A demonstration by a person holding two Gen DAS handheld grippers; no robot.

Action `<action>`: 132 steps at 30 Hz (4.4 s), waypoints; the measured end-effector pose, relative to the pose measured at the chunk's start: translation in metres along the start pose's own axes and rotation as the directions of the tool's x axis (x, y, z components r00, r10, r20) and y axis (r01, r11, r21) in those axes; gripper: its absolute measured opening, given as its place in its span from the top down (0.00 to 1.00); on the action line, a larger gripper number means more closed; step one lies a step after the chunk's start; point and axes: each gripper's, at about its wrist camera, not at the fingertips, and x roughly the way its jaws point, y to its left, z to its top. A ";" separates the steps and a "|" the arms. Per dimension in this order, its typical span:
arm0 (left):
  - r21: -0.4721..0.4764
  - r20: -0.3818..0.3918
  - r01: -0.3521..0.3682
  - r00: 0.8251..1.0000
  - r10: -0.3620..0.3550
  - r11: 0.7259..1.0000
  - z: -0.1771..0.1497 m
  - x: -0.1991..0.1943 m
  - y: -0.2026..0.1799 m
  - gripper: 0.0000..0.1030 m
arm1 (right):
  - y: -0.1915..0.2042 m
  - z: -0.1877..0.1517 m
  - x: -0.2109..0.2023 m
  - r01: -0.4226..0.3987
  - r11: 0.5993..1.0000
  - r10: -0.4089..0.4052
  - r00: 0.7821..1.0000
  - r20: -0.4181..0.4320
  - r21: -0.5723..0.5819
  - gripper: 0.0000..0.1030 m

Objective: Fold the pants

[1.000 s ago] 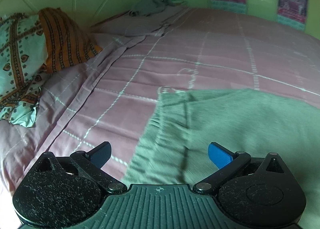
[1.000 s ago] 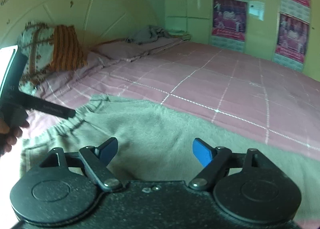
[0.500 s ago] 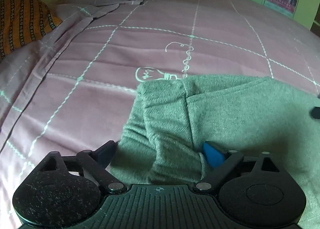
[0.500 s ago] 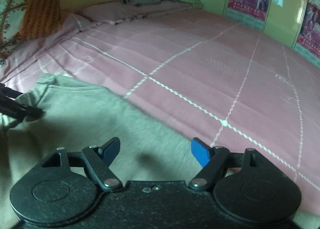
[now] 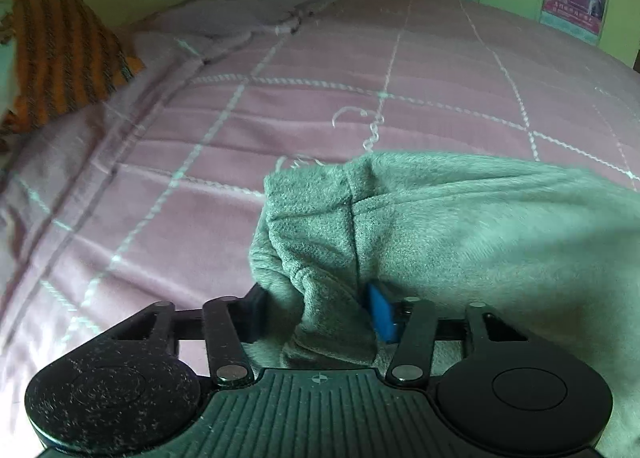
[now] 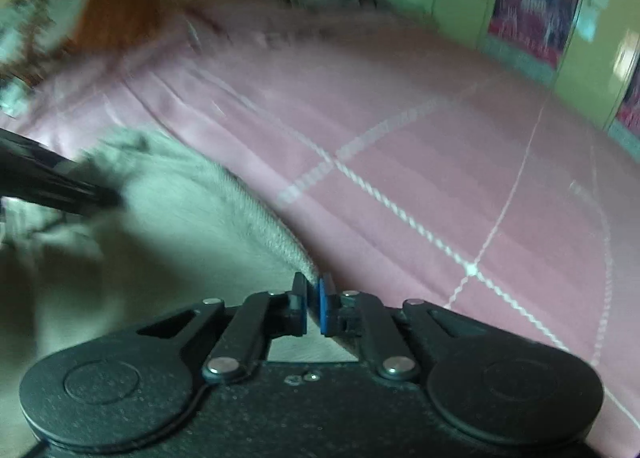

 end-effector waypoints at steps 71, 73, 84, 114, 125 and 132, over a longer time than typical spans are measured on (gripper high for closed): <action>-0.475 -0.030 0.273 0.945 -0.325 0.837 -0.199 -0.199 0.089 0.87 | 0.120 -0.214 -0.196 -0.017 0.816 0.055 0.997 -0.049 0.577 0.80; -0.411 -0.027 0.293 0.942 -0.333 0.863 -0.196 -0.213 0.072 0.87 | 0.113 -0.219 -0.208 -0.011 0.809 0.043 0.998 -0.041 0.587 0.80; -0.165 -0.079 0.242 0.963 -0.258 0.956 -0.209 -0.209 -0.040 0.72 | 0.032 -0.248 -0.246 0.164 0.663 -0.120 0.986 -0.112 0.730 0.63; -0.182 -0.019 0.245 0.967 -0.253 0.952 -0.212 -0.222 -0.040 0.71 | 0.008 -0.290 -0.261 0.399 0.586 -0.237 0.917 -0.322 0.705 0.80; -0.129 -0.025 0.187 0.981 -0.192 0.974 -0.210 -0.218 -0.064 0.68 | -0.048 -0.270 -0.201 0.604 0.596 -0.369 0.792 -0.487 0.529 0.55; -0.070 -0.027 0.183 0.982 -0.185 0.981 -0.210 -0.219 -0.071 0.63 | -0.070 -0.293 -0.254 0.512 0.497 -0.380 0.854 -0.355 0.700 0.96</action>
